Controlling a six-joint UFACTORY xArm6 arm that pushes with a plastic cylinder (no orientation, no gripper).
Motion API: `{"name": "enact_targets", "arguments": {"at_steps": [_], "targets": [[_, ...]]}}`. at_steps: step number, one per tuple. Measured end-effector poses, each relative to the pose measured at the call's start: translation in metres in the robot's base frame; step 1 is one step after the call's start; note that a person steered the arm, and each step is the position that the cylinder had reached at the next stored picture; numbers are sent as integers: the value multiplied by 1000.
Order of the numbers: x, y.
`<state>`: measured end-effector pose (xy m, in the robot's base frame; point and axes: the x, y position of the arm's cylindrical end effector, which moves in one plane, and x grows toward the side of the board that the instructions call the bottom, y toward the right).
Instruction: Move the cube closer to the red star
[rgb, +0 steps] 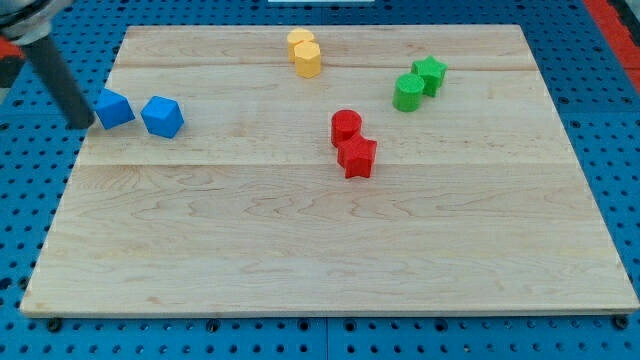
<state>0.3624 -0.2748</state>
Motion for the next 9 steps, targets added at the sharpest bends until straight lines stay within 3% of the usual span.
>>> {"name": "enact_targets", "arguments": {"at_steps": [2,3,4,7,8,9], "targets": [[-6,41],[-39,7],[-44,39],[84,90],[87,130],[73,94]]}}
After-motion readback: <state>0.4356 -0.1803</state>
